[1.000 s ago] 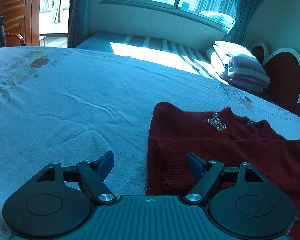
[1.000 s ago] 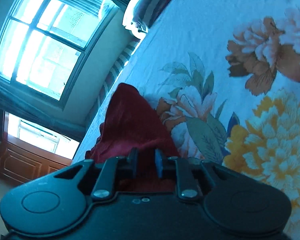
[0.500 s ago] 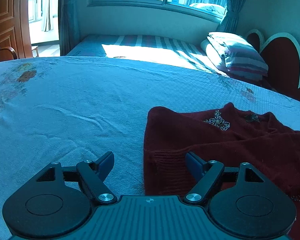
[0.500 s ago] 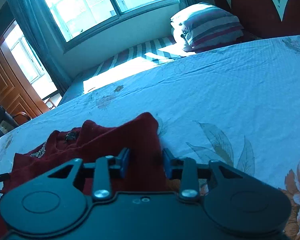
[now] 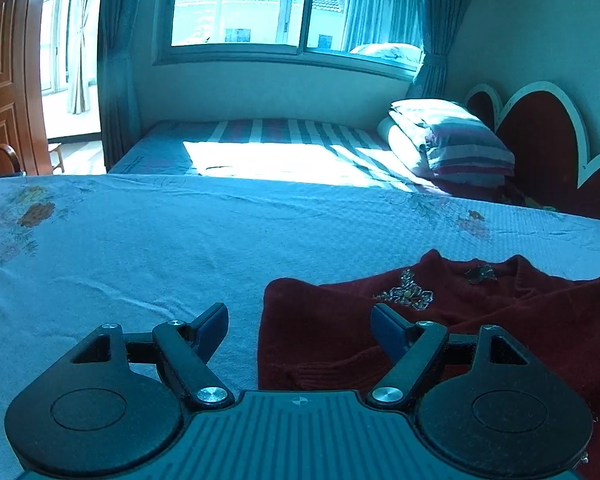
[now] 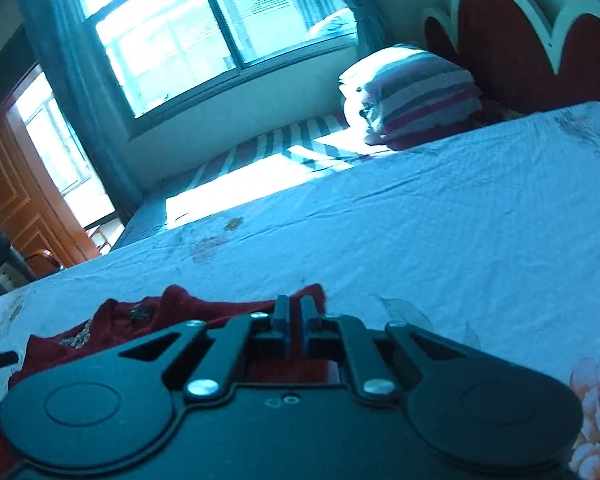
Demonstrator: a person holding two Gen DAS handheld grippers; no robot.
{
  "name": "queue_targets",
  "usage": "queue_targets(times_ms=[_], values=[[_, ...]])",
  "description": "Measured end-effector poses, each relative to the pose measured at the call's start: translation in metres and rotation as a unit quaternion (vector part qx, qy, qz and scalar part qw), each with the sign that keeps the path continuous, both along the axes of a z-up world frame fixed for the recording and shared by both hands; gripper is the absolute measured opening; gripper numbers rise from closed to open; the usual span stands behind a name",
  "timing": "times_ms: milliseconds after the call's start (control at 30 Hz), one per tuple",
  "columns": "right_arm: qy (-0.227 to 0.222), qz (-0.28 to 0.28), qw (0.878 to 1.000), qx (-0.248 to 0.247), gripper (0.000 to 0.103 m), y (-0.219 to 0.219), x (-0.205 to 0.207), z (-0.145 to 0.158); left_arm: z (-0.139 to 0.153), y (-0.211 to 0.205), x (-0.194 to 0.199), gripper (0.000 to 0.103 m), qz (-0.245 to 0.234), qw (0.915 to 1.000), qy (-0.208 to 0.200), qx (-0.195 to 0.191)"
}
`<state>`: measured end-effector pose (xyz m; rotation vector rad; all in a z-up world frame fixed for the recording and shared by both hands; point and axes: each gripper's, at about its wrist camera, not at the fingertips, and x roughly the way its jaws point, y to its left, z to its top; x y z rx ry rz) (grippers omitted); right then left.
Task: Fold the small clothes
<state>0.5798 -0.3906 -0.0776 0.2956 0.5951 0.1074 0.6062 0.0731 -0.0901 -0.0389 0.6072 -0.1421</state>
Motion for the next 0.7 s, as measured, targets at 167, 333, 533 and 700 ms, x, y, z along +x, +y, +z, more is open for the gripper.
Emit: queue_targets(times_ms=[167,333,533,700], values=[[0.062,-0.012,0.992,-0.106,0.000,0.015,0.035,-0.021,-0.021,-0.027,0.018,0.079,-0.033,0.9952,0.065,0.065],[0.047,-0.033,0.995,-0.083,0.015,0.002,0.022,-0.010,-0.012,-0.022,0.003,0.079,-0.025,0.9983,0.019,0.049],[0.046,0.046,0.993,-0.101,0.016,0.023,-0.002,-0.010,-0.021,-0.016,0.004,0.080,-0.039,0.9965,0.047,0.058],[0.057,0.006,0.993,-0.107,0.022,0.015,-0.014,-0.010,0.002,-0.006,-0.019,0.081,-0.019,0.9984,0.012,0.053]])
